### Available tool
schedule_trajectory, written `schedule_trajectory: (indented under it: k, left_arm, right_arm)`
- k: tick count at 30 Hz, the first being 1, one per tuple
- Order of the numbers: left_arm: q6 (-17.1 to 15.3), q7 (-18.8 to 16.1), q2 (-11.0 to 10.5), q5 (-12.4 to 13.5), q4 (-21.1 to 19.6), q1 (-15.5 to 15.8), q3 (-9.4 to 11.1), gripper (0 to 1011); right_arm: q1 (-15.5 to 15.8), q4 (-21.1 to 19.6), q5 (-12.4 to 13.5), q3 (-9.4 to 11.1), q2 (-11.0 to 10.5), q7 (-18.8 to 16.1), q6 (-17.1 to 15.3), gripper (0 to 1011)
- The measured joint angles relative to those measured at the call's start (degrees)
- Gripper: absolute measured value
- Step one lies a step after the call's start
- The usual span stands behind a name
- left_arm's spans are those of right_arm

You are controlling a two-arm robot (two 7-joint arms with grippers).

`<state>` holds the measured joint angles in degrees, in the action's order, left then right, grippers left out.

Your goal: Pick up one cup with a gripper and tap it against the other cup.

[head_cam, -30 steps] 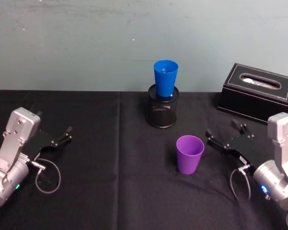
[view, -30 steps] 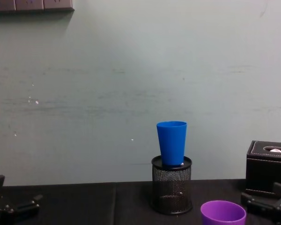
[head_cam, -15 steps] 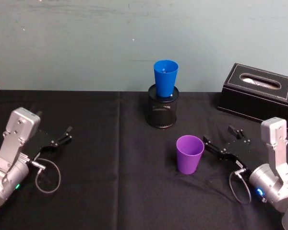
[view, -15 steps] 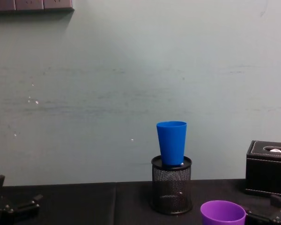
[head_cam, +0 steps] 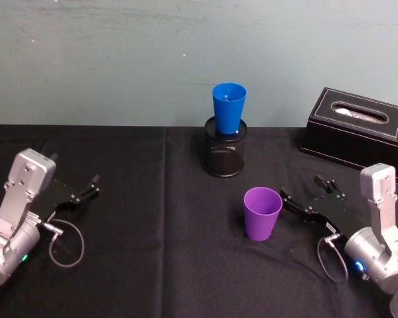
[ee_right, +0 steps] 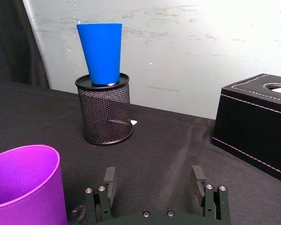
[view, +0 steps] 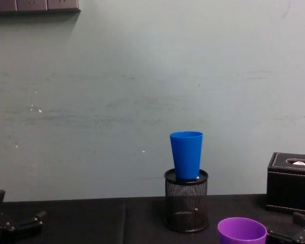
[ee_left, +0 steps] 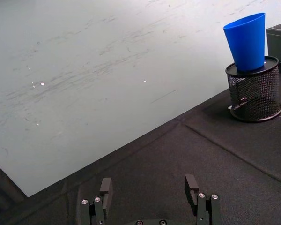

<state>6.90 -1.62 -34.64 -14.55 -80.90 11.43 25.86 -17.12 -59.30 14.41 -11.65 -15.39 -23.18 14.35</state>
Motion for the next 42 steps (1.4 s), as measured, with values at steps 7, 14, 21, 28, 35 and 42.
schedule_trajectory:
  k: [7, 14, 21, 28, 35, 42]
  left_arm:
    - [0.0, 0.0, 0.0, 0.0, 0.0, 0.0, 0.0, 1011]
    - [0.0, 0.0, 0.0, 0.0, 0.0, 0.0, 0.0, 1011]
    - [0.0, 0.0, 0.0, 0.0, 0.0, 0.0, 0.0, 1011]
    - [0.0, 0.0, 0.0, 0.0, 0.0, 0.0, 0.0, 1012]
    - [0.0, 0.0, 0.0, 0.0, 0.0, 0.0, 0.0, 1011]
    - [0.0, 0.0, 0.0, 0.0, 0.0, 0.0, 0.0, 1011]
  right_arm:
    - [0.0, -0.1, 0.0, 0.0, 0.0, 0.0, -0.1, 1003]
    - [0.1, -0.1, 0.0, 0.0, 0.0, 0.1, -0.1, 1003]
    - [0.1, -0.2, 0.0, 0.0, 0.0, 0.2, -0.2, 1003]
    - [0.1, -0.2, 0.0, 0.0, 0.0, 0.2, -0.2, 1003]
    - [0.1, -0.2, 0.0, 0.0, 0.0, 0.2, -0.2, 1003]
    - [0.1, -0.2, 0.0, 0.0, 0.0, 0.2, -0.2, 1003]
